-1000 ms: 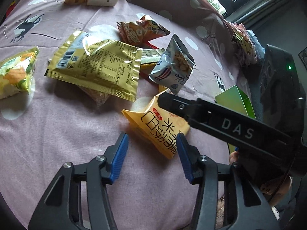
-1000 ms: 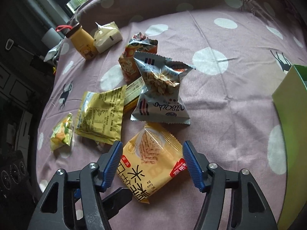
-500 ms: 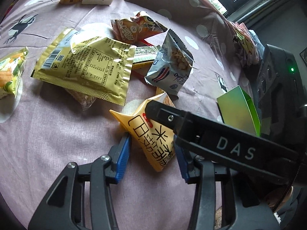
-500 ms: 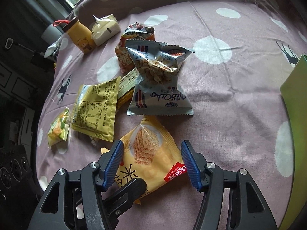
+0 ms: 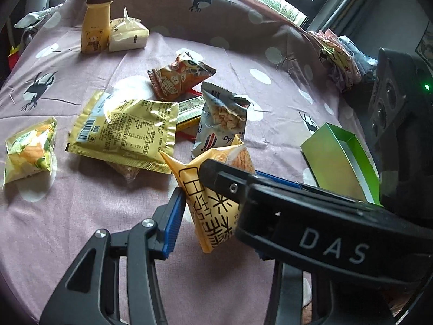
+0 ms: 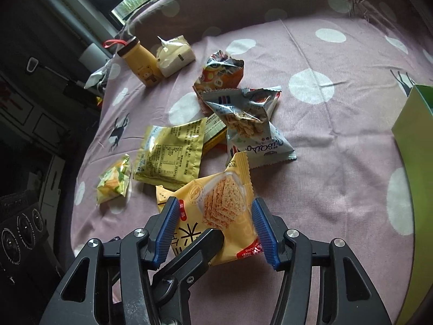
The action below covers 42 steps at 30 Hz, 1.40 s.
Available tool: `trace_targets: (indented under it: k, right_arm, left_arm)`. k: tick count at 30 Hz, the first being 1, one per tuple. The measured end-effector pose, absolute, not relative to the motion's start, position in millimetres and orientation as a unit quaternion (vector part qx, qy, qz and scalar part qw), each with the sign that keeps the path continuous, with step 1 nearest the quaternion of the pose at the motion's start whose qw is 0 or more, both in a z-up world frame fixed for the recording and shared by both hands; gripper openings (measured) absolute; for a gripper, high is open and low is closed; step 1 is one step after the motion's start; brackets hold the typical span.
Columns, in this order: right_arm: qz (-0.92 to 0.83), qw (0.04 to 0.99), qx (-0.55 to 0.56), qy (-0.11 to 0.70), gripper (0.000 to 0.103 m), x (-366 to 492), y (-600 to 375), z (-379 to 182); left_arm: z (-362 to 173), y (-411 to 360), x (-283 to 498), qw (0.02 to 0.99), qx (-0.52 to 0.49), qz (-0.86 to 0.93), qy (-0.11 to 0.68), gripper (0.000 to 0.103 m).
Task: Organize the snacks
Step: 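Carry the yellow rice-cracker bag with the right gripper over the green box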
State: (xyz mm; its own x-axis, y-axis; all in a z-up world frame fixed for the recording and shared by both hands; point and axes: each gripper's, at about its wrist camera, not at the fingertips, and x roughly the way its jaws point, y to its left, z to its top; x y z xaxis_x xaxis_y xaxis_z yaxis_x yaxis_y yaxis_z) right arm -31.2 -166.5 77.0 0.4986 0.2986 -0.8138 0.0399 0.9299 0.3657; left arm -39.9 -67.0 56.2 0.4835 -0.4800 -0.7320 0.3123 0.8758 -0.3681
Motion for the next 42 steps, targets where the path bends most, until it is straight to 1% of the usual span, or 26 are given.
trace_targets:
  k: [5,14,21,29,42]
  right_arm:
    - [0.075,0.861,0.168,0.474,0.058,-40,-166,93]
    - [0.060,0.893,0.169,0.413,0.058,-68,-175,132]
    - [0.015,0.914,0.171,0.368,0.058,-91,-197,158]
    - [-0.027,0.916,0.211,0.340,0.058,-108,-240,164]
    - [-0.102,0.906,0.271,0.308,0.058,-139,-302,160]
  left_arm:
    - [71,-70,-47,0.866,-0.083,-0.236,0.433,0.043]
    - [105,-86,-64,0.888,-0.055,-0.265,0.372,0.043]
    - [124,-118,-73,0.889,-0.025,-0.311,0.334,0.043]
    - [130,-160,-75,0.879,0.004,-0.348,0.327,0.043]
    - [123,-230,-73,0.837,0.045,-0.422,0.345,0.043]
